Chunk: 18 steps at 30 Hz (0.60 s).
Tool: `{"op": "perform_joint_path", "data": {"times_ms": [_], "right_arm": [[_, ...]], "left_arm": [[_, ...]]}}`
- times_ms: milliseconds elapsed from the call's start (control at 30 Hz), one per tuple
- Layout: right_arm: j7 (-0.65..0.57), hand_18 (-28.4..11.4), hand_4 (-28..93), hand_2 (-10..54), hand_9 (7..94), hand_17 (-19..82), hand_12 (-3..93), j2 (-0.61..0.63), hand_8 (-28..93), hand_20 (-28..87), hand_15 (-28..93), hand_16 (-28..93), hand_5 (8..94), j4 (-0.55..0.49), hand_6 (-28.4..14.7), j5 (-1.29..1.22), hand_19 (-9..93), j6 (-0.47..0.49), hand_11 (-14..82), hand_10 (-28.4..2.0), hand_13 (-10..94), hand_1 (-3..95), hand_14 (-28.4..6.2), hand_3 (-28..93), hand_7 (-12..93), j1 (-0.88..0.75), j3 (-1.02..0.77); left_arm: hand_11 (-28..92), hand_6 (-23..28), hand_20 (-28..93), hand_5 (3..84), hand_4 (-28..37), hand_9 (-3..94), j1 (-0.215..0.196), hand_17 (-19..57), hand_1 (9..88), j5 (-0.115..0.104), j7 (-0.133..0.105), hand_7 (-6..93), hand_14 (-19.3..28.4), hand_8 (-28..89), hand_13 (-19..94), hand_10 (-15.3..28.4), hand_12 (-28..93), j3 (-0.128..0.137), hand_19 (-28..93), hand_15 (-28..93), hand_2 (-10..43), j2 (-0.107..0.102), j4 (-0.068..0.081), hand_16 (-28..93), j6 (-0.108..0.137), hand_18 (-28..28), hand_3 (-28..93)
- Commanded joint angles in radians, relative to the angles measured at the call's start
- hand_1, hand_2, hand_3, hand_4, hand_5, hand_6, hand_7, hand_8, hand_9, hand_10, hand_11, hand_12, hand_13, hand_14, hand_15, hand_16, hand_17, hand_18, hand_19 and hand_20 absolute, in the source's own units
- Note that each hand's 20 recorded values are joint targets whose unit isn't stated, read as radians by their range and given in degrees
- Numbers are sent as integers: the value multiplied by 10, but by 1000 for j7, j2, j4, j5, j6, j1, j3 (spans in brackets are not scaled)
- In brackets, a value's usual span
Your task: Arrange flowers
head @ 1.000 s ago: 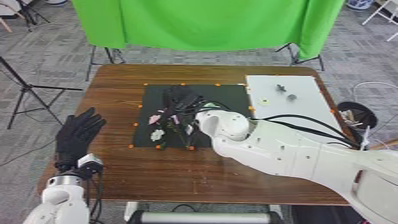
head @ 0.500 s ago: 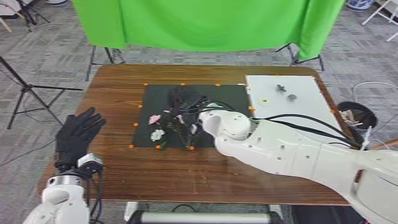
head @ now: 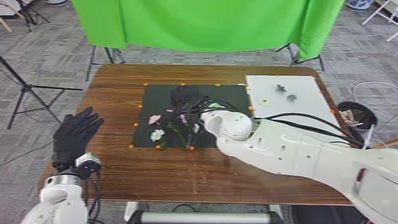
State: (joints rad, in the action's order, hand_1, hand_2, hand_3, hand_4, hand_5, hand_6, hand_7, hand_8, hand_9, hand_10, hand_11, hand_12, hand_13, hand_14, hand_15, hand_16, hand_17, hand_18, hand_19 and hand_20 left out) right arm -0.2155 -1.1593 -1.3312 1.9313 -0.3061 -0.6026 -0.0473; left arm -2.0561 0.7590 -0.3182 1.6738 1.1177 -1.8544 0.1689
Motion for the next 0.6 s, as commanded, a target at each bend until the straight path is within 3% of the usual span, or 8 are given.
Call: {"op": "perform_joint_path", "data": {"times_ms": [33, 300, 500, 600], "right_arm": [[-22, -140, -245, -95, 864, 632, 259, -5, -7, 566, 660, 296, 774, -28, 39, 6, 932, -53, 64, -87, 897, 568, -18, 655, 250, 33, -5], [-14, -141, -242, -95, 864, 632, 258, -9, -5, 566, 659, 295, 773, -36, 39, -2, 932, -47, 65, -87, 898, 564, -19, 658, 249, 28, 7], [-27, -141, -212, -95, 831, 630, 241, 0, -5, 566, 657, 297, 743, -41, 38, 2, 932, -23, 62, -82, 897, 544, -19, 658, 245, 33, 9], [-21, -140, -206, -95, 797, 628, 224, 3, -7, 565, 656, 294, 727, -36, 37, 1, 932, -11, 75, -87, 895, 536, -18, 657, 249, 33, 5]], "left_arm": [[188, 50, 181, 484, -283, 462, -6, 102, 161, 3, 3, 111, 173, -70, 382, 132, 125, -12, 62, 218, -30, 3, -6, 12, -2, 128, 716], [188, 50, 181, 484, -283, 462, -13, 102, 160, -1, -7, 111, 174, -71, 381, 131, 125, -26, 63, 218, -30, -5, -15, 12, 13, 129, 718], [189, 49, 181, 482, -283, 462, -10, 101, 163, 3, 5, 112, 174, -71, 381, 132, 125, -8, 62, 219, -33, 1, -7, 12, -8, 128, 721], [189, 49, 181, 482, -283, 462, -4, 101, 165, 3, 8, 112, 175, -71, 381, 132, 125, -10, 61, 219, -34, 1, -4, 12, -3, 128, 721]]}}
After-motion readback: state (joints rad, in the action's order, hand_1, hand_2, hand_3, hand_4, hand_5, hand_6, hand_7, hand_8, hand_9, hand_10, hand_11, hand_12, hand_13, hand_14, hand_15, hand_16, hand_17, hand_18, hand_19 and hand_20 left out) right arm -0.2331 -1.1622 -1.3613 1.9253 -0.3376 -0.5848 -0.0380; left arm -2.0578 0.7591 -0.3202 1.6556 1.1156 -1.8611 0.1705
